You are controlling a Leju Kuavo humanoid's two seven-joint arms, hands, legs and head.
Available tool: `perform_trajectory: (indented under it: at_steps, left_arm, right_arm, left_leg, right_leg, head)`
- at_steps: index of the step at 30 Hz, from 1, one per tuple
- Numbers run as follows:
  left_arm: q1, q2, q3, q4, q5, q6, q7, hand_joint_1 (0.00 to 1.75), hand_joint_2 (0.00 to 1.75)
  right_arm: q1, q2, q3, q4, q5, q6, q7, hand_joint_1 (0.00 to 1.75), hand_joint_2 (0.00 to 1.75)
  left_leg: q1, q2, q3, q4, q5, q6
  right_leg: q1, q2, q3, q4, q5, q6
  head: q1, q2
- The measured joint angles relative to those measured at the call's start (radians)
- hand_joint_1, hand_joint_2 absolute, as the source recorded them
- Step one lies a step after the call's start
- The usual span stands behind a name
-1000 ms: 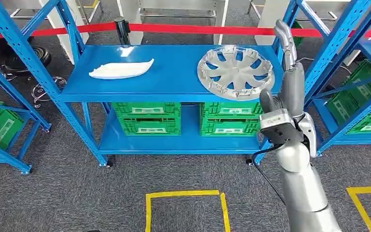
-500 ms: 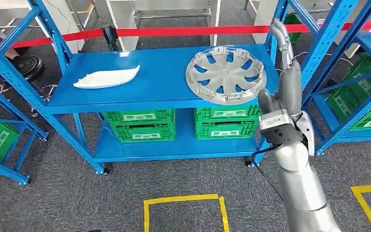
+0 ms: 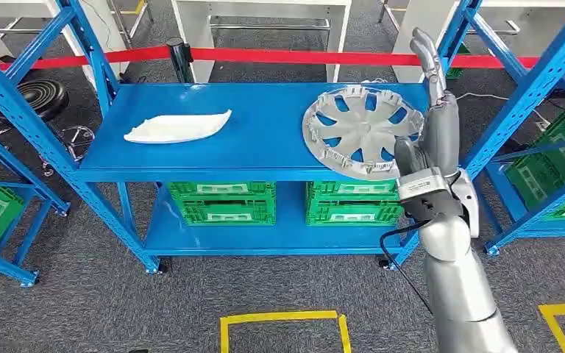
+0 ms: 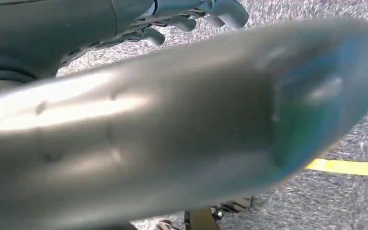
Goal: Take the parts from the cabinet and place them on the table.
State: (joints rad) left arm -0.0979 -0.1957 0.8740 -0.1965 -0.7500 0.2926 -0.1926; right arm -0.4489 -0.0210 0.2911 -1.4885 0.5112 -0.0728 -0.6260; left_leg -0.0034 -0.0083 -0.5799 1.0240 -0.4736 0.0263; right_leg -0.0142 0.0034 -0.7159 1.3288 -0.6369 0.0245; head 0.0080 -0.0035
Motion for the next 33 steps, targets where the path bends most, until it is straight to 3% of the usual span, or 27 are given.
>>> perform_trajectory:
  at_steps: [1, 4, 5, 6, 8, 10, 11, 12, 14, 15, 16, 17, 19, 20, 21, 22, 23, 24, 25, 28, 33]
  left_arm:
    - [0.002, 0.0, 0.0, 0.0, 0.0, 0.0, -0.002, 0.0, 0.0]
    - [0.002, 0.0, 0.0, 0.0, 0.0, 0.0, -0.003, 0.0, 0.0]
    - [0.002, 0.0, 0.0, 0.001, 0.0, -0.001, -0.002, 0.0, 0.0]
    - [0.0, 0.0, 0.0, 0.0, 0.002, -0.002, -0.002, 0.0, 0.0]
    - [0.003, -0.001, 0.001, 0.0, 0.005, -0.003, 0.0, 0.0, 0.0]
    - [0.003, 0.001, 0.004, 0.0, 0.011, -0.003, 0.001, 0.0, 0.0]
    - [0.0, -0.001, 0.006, 0.0, 0.011, -0.003, 0.001, 0.0, 0.0]
    - [-0.003, -0.001, 0.007, 0.0, 0.011, -0.003, 0.001, 0.0, 0.0]
    - [-0.003, -0.001, 0.009, 0.0, 0.012, -0.003, 0.001, 0.0, 0.0]
    - [-0.001, -0.001, 0.01, 0.0, 0.012, -0.003, 0.002, 0.0, 0.0]
    - [0.0, -0.001, 0.013, 0.0, 0.013, -0.003, 0.003, 0.0, 0.0]
    - [0.001, -0.001, 0.015, 0.0, 0.013, -0.003, 0.003, 0.0, 0.0]
    - [0.001, 0.0, 0.015, 0.0, 0.013, -0.003, 0.003, 0.0, 0.0]
    - [0.001, -0.002, 0.016, 0.002, 0.013, -0.003, 0.003, 0.0, 0.0]
    - [-0.001, -0.002, 0.016, 0.002, 0.013, -0.003, 0.004, 0.0, 0.0]
    - [0.0, -0.002, 0.016, 0.002, 0.013, -0.004, 0.008, 0.0, 0.0]
    - [0.002, -0.002, 0.016, 0.002, 0.014, -0.01, 0.011, 0.0, 0.0]
    - [0.003, -0.004, 0.018, 0.003, 0.017, -0.011, 0.011, 0.0, 0.0]
    - [0.002, -0.005, 0.019, 0.003, 0.017, -0.011, 0.01, 0.0, 0.0]
    - [0.001, -0.005, 0.019, 0.003, 0.016, -0.011, 0.01, 0.0, 0.0]
    - [0.0, -0.008, 0.02, 0.003, 0.0, -0.012, 0.01, 0.0, 0.0]
  right_arm:
    - [0.002, 0.0, 0.0, 0.0, 0.0, 0.0, 0.0, 0.0, 0.0]
    - [0.007, 0.0, -0.001, 0.0, -0.002, -0.001, -0.001, 0.0, 0.0]
    - [0.012, 0.0, -0.001, 0.0, -0.005, -0.001, -0.002, 0.0, 0.0]
    - [0.015, 0.0, -0.001, -0.001, -0.005, -0.001, -0.003, 0.0, 0.0]
    - [0.023, -0.001, -0.002, -0.003, -0.01, -0.001, -0.009, 0.0, 0.0]
    - [0.027, 0.0, -0.003, -0.004, -0.016, 0.001, -0.015, 0.0, 0.0]
    - [0.025, 0.0, -0.003, -0.004, -0.017, 0.001, -0.018, 0.0, 0.0]
    - [0.026, 0.0, -0.003, -0.004, -0.016, 0.002, -0.018, 0.0, 0.0]
    - [0.029, 0.0, -0.003, -0.003, -0.016, 0.011, -0.018, 0.0, 0.0]
    - [0.03, 0.0, -0.003, -0.003, -0.016, 0.013, -0.018, 0.0, 0.0]
    - [0.03, 0.0, -0.003, -0.002, -0.016, 0.016, -0.018, 0.0, 0.0]
    - [0.03, 0.0, -0.003, -0.002, -0.016, 0.016, -0.018, 0.0, 0.0]
    - [0.03, 0.0, -0.003, -0.002, -0.016, 0.016, -0.018, 0.0, 0.0]
    - [0.029, 0.0, -0.003, -0.002, -0.016, 0.016, -0.018, 0.0, 0.0]
    - [0.028, 0.001, -0.003, -0.002, -0.015, 0.016, -0.018, 0.0, 0.0]
    - [0.028, 0.001, -0.003, -0.002, -0.011, 0.02, -0.014, 0.0, 0.0]
    - [0.028, 0.001, -0.003, -0.001, -0.004, 0.022, -0.014, 0.0, 0.0]
    - [0.025, 0.001, -0.003, 0.0, 0.002, 0.022, -0.01, 0.0, 0.0]
    - [0.018, 0.001, -0.003, 0.003, 0.006, 0.025, -0.003, 0.0, 0.0]
    - [-0.003, 0.001, -0.003, 0.013, 0.018, 0.032, 0.001, 0.0, 0.0]
    - [-0.02, 0.003, -0.002, 0.027, 0.002, 0.068, 0.0, 0.0, 0.0]
  left_leg:
    - [-0.001, 0.0, 0.009, 0.0, -0.007, -0.001]
    - [-0.003, 0.0, 0.044, 0.0, -0.034, -0.008]
    - [-0.007, -0.001, 0.049, 0.002, -0.04, -0.013]
    - [-0.005, -0.002, 0.048, 0.001, -0.045, -0.021]
    - [-0.006, 0.001, 0.06, 0.015, -0.041, -0.035]
    - [-0.005, 0.002, 0.063, 0.032, -0.054, -0.045]
    - [-0.004, 0.003, 0.04, 0.076, -0.062, -0.05]
    - [0.0, 0.003, -0.001, 0.142, -0.082, -0.058]
    - [0.007, 0.003, -0.095, 0.276, -0.148, -0.07]
    - [0.01, 0.003, -0.125, 0.304, -0.152, -0.073]
    - [0.012, 0.003, -0.129, 0.283, -0.125, -0.071]
    - [0.013, 0.003, -0.113, 0.221, -0.074, -0.07]
    - [0.013, 0.005, -0.049, 0.045, 0.044, -0.07]
    - [0.011, 0.005, -0.041, 0.011, 0.037, -0.073]
    - [0.007, 0.01, -0.039, 0.004, 0.002, -0.06]
    - [0.004, 0.009, -0.035, 0.004, 0.035, -0.049]
    - [0.009, 0.008, -0.033, 0.002, 0.042, -0.047]
    - [0.01, 0.007, -0.033, 0.001, 0.044, -0.052]
    - [0.008, 0.005, -0.034, 0.001, 0.044, -0.052]
    - [0.007, 0.001, -0.032, -0.001, 0.038, -0.043]
    - [0.007, 0.001, -0.03, -0.001, 0.034, -0.035]
  right_leg:
    - [0.0, 0.0, -0.003, -0.029, 0.033, -0.002]
    - [0.009, -0.002, 0.073, -0.275, 0.216, -0.022]
    - [0.019, -0.004, 0.075, -0.279, 0.166, -0.027]
    - [0.019, -0.002, 0.077, -0.28, 0.134, -0.027]
    - [0.016, 0.0, 0.094, -0.294, 0.174, -0.038]
    - [0.007, -0.001, 0.127, -0.303, 0.174, -0.049]
    - [0.005, -0.002, 0.135, -0.305, 0.17, -0.056]
    - [0.005, -0.002, 0.138, -0.305, 0.165, -0.058]
    - [0.005, -0.001, 0.144, -0.305, 0.154, -0.058]
    - [0.004, 0.001, 0.15, -0.305, 0.149, -0.058]
    - [0.003, 0.003, 0.158, -0.305, 0.143, -0.055]
    - [0.001, 0.004, 0.169, -0.305, 0.135, -0.052]
    - [-0.002, 0.003, 0.191, -0.305, 0.12, -0.044]
    - [-0.001, 0.003, 0.197, -0.305, 0.114, -0.038]
    - [0.0, 0.002, 0.191, -0.304, 0.114, -0.033]
    - [0.001, 0.002, 0.19, -0.304, 0.11, -0.026]
    - [0.005, 0.002, 0.194, -0.301, 0.107, -0.025]
    - [0.006, 0.003, 0.193, -0.302, 0.114, -0.042]
    - [0.006, 0.002, 0.193, -0.303, 0.113, -0.048]
    - [0.006, -0.002, 0.204, -0.321, 0.11, -0.045]
    - [0.006, -0.003, 0.211, -0.333, 0.11, -0.019]
  head:
    - [-0.001, 0.0]
    - [0.001, 0.0]
    - [0.0, 0.0]
    - [0.004, 0.0]
    - [0.003, 0.0]
    - [0.003, 0.0]
    - [-0.004, 0.0]
    - [-0.005, 0.0]
    - [-0.004, 0.0]
    - [-0.006, 0.0]
    - [-0.005, 0.0]
    - [-0.005, 0.0]
    - [-0.005, 0.0]
    - [-0.005, 0.0]
    - [-0.007, 0.0]
    - [-0.006, 0.0]
    - [-0.006, 0.0]
    - [-0.006, 0.0]
    - [-0.005, 0.0]
    - [-0.004, 0.0]
    - [-0.005, 0.0]
